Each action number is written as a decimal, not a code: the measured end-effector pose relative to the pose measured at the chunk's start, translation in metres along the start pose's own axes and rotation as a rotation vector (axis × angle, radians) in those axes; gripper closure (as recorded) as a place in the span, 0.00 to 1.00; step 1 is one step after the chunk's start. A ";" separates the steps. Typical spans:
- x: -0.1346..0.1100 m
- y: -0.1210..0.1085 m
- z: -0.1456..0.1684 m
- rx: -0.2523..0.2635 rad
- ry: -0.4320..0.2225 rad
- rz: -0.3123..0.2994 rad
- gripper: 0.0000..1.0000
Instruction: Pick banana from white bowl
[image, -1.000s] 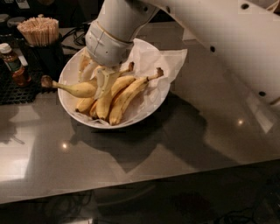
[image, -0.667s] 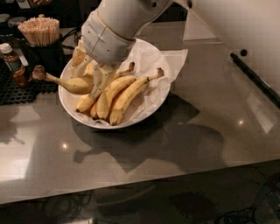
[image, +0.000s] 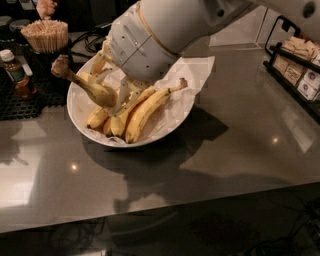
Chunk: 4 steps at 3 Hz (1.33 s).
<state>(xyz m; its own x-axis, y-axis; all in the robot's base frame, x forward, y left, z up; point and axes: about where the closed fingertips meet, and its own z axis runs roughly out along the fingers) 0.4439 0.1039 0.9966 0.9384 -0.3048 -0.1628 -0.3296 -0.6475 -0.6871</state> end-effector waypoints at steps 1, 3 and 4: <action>-0.001 0.014 -0.025 0.059 0.013 0.030 1.00; -0.010 0.010 -0.013 0.034 -0.035 0.005 1.00; -0.007 0.014 0.002 0.114 -0.130 0.006 1.00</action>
Offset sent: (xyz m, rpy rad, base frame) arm -0.0059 -0.0213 0.0061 0.0434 -0.0055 -0.0324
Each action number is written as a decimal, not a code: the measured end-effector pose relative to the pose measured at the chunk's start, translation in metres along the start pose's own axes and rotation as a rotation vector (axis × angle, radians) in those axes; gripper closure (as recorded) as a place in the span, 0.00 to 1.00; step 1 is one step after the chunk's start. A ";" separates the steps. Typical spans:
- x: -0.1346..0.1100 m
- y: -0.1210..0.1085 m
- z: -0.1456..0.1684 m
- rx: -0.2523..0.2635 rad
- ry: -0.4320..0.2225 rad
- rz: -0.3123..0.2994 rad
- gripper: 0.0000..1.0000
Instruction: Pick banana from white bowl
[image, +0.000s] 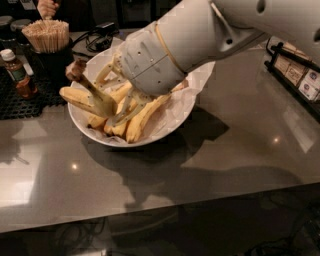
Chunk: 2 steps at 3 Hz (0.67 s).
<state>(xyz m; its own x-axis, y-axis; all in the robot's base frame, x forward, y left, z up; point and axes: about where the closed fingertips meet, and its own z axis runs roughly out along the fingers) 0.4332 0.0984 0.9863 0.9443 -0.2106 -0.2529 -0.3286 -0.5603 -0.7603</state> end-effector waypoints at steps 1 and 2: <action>0.001 0.004 -0.009 0.170 -0.128 -0.006 1.00; -0.003 0.001 -0.023 0.312 -0.232 -0.022 1.00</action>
Offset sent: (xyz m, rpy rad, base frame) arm -0.0034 -0.0387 0.0265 0.5783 0.0710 0.1646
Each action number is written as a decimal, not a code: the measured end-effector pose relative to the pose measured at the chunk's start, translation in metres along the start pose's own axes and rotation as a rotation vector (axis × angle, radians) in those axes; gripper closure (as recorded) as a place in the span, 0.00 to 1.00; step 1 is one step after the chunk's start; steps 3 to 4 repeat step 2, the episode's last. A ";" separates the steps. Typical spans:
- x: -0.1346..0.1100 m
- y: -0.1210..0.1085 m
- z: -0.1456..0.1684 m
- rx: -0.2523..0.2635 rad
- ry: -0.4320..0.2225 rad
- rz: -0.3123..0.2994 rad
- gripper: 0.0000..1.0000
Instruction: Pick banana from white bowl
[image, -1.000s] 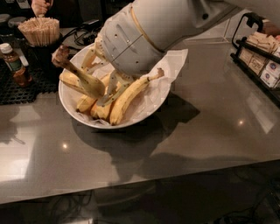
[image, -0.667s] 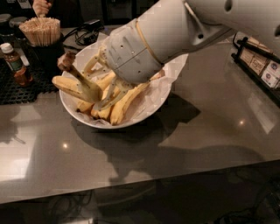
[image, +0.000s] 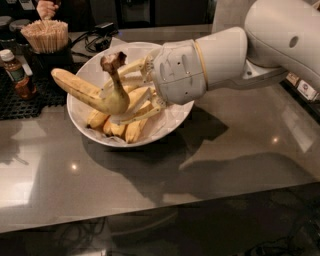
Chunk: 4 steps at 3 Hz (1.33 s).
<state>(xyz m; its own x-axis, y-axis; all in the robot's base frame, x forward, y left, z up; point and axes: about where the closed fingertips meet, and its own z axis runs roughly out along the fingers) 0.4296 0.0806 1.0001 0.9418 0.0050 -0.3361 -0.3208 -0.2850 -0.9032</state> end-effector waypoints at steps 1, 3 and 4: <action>-0.007 -0.004 -0.024 0.132 -0.037 -0.010 1.00; -0.007 -0.004 -0.024 0.132 -0.037 -0.010 1.00; -0.007 -0.004 -0.024 0.132 -0.037 -0.010 1.00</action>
Offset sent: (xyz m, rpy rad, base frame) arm -0.0024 -0.0162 0.0084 0.1098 0.0034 -0.0023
